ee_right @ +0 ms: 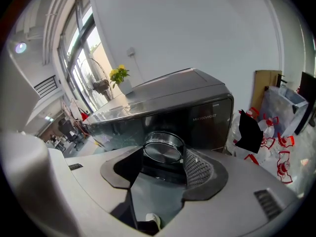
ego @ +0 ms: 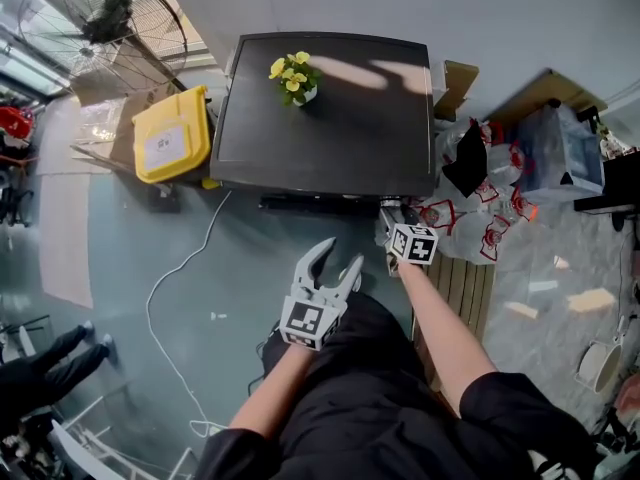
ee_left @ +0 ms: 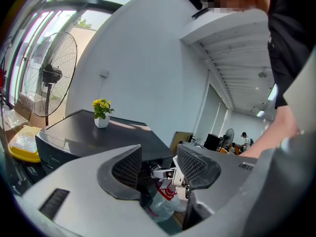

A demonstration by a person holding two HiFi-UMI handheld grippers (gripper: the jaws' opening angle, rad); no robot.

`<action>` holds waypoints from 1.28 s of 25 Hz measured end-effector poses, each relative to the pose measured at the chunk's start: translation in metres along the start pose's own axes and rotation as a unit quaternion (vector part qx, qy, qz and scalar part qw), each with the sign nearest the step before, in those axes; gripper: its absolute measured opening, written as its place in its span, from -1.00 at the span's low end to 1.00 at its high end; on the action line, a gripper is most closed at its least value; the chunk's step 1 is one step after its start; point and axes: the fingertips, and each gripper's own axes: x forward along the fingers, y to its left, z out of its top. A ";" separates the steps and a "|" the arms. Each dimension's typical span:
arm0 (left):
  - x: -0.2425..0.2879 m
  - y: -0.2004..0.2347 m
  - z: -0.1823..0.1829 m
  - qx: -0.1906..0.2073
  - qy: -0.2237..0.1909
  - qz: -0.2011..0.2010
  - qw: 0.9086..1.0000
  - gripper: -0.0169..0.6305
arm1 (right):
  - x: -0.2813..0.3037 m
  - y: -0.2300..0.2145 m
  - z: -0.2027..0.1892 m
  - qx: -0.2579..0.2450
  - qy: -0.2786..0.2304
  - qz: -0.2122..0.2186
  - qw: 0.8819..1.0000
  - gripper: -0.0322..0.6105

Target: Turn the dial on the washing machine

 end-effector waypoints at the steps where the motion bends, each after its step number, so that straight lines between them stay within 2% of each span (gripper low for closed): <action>1: 0.000 0.000 0.001 0.001 -0.002 0.000 1.000 -0.32 | 0.000 0.000 0.000 0.004 0.000 0.002 1.000 -0.19; 13: 0.000 -0.001 0.011 0.011 -0.012 0.006 1.000 -0.33 | -0.001 -0.001 0.000 0.068 -0.011 0.033 0.997 -0.19; 17: 0.002 0.004 0.009 0.006 -0.010 0.009 1.000 -0.33 | 0.000 -0.002 -0.001 0.092 -0.014 0.043 0.995 -0.19; 20: 0.005 0.003 0.010 -0.002 -0.011 0.008 1.000 -0.33 | 0.000 -0.002 -0.001 0.093 -0.014 0.045 0.995 -0.19; 25: 0.006 0.003 0.010 0.002 -0.010 0.008 1.000 -0.33 | -0.002 -0.003 -0.003 0.076 -0.013 0.041 0.996 -0.19; 29: 0.006 0.004 0.011 0.004 -0.006 0.012 1.000 -0.33 | -0.008 -0.004 -0.003 -0.003 -0.024 -0.002 1.000 -0.15; 32: 0.006 0.004 0.016 0.006 -0.005 0.015 1.000 -0.32 | -0.005 0.005 -0.004 -0.051 -0.017 -0.013 0.998 -0.14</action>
